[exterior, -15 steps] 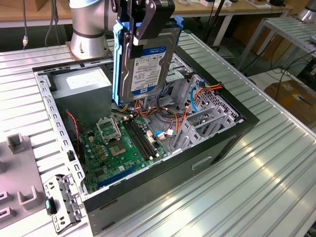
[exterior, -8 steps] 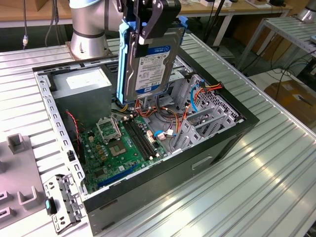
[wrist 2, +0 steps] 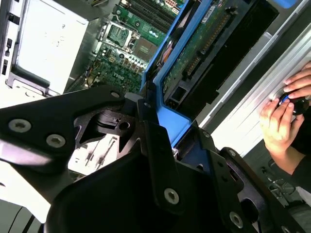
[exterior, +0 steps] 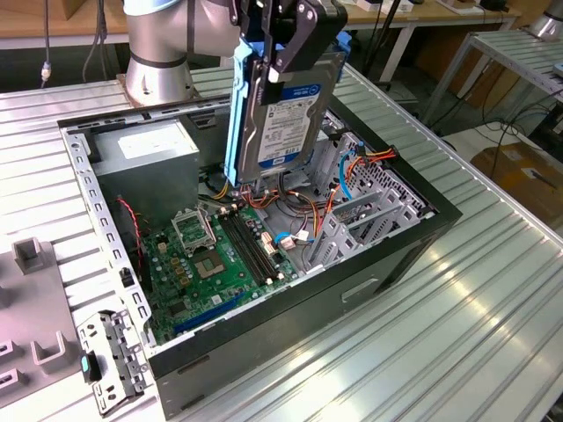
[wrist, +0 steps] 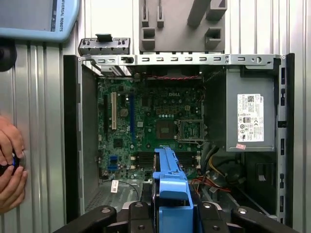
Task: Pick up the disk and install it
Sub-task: 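Insert the disk into the insertion slot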
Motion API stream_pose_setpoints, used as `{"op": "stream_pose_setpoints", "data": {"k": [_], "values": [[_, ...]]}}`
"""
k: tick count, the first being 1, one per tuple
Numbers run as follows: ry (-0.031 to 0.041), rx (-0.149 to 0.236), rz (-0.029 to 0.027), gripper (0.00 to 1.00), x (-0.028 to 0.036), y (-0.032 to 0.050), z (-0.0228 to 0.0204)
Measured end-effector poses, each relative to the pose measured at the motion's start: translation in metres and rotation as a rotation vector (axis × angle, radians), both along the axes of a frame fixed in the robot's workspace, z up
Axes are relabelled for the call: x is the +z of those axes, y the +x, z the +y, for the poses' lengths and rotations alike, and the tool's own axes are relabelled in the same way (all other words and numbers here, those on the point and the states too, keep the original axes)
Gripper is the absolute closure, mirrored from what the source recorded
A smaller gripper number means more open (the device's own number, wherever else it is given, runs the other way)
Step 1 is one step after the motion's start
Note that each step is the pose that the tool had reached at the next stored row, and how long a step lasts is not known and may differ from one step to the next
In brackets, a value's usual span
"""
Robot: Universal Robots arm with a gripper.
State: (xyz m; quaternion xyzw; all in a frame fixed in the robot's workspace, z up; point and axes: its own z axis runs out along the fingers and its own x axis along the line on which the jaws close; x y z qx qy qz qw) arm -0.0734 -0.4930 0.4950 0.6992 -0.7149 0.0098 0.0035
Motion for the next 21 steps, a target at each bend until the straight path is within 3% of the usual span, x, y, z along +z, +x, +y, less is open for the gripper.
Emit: {"op": "stream_pose_setpoints", "data": {"k": [7, 10, 14, 21], "values": [[-0.0005, 0.000, 0.0001, 0.63, -0.0013, 0.0031, -0.0174], [-0.0005, 0.000, 0.0013, 0.63, -0.0021, 0.0103, -0.0212], [-0.0007, 0.000, 0.0038, 0.63, -0.0035, 0.0359, -0.0231], [-0.0007, 0.000, 0.0062, 0.63, -0.0053, 0.0685, -0.0245]]}}
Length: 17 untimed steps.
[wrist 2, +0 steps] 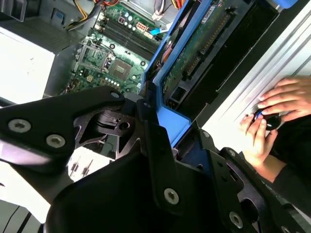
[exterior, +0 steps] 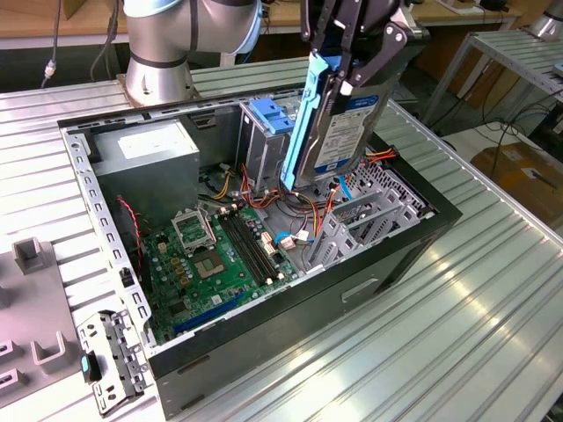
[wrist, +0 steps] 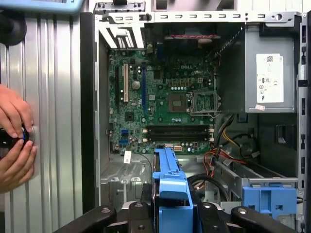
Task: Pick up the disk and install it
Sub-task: 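Insert the disk into the insertion slot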
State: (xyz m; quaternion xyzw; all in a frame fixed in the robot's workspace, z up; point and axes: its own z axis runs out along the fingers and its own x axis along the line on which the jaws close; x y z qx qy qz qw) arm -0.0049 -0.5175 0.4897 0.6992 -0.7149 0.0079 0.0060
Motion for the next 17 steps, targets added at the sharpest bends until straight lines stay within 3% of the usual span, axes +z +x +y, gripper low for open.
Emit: {"op": "stream_pose_setpoints", "data": {"k": [3, 4, 7, 17], "values": [[0.0001, 0.000, 0.0002, 0.63, -0.0007, 0.0035, -0.0047], [0.0001, 0.000, 0.0003, 0.63, -0.0010, 0.0044, -0.0088], [0.0000, 0.000, 0.0004, 0.63, -0.0014, 0.0056, -0.0157], [0.0000, 0.000, 0.0004, 0.63, -0.0015, 0.0067, -0.0174]]}}
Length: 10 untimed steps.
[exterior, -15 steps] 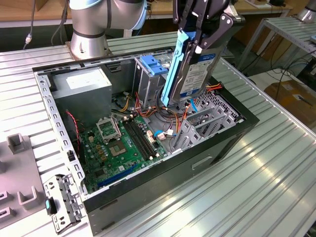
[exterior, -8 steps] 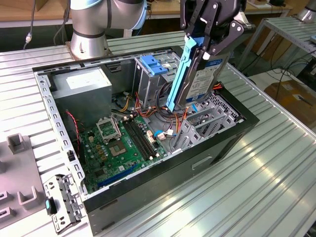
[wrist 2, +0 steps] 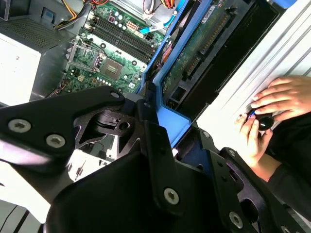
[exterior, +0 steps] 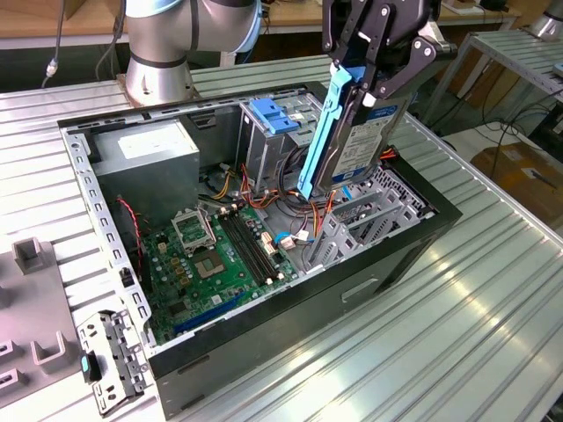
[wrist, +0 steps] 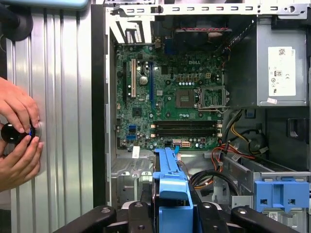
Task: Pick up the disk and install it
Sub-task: 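Insert the disk into the insertion slot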
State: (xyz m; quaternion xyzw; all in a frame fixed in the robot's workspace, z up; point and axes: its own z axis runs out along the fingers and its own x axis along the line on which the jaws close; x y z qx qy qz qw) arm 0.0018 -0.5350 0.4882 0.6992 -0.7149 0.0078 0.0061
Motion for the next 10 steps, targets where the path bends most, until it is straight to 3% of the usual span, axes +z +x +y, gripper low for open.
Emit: {"op": "stream_pose_setpoints", "data": {"k": [8, 10], "values": [[0.0001, 0.000, 0.0000, 0.63, -0.0001, 0.0001, -0.0005], [0.0002, 0.000, -0.0001, 0.63, -0.0003, 0.0003, -0.0053]]}}
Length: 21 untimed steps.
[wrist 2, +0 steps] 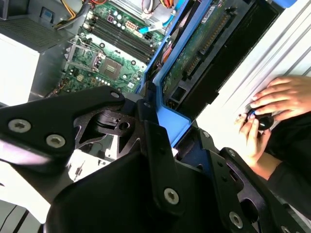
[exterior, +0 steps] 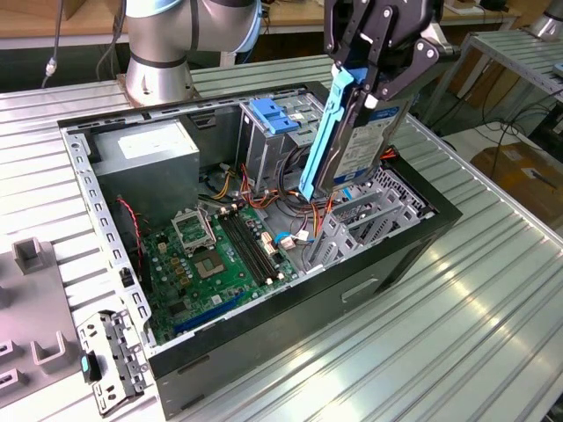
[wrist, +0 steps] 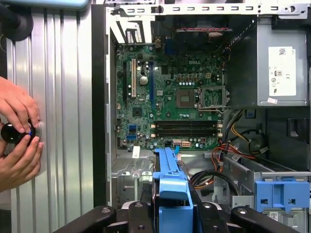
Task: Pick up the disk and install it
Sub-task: 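Insert the disk into the insertion slot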
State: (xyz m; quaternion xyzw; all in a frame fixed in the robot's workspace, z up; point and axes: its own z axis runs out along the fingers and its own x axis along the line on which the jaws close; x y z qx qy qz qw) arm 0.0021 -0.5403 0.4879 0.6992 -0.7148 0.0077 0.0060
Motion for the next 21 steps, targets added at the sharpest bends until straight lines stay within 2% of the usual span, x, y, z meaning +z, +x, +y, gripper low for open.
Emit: {"op": "stream_pose_setpoints", "data": {"k": [2, 3, 4, 10, 12, 15, 21], "values": [[-0.0001, 0.000, 0.0000, 0.63, -0.0008, 0.0011, -0.0119], [-0.0001, 0.000, 0.0001, 0.63, -0.0014, 0.0030, -0.0147], [-0.0001, 0.000, 0.0001, 0.63, -0.0026, 0.0086, -0.0162], [-0.0005, 0.000, 0.0001, 0.63, -0.0095, 0.0387, -0.0166], [-0.0007, 0.000, 0.0002, 0.63, -0.0132, 0.0450, -0.0166], [-0.0022, 0.000, 0.0002, 0.63, -0.0204, 0.0495, -0.0166], [-0.0061, 0.012, 0.0001, 0.63, -0.0285, 0.0512, -0.0166]]}}
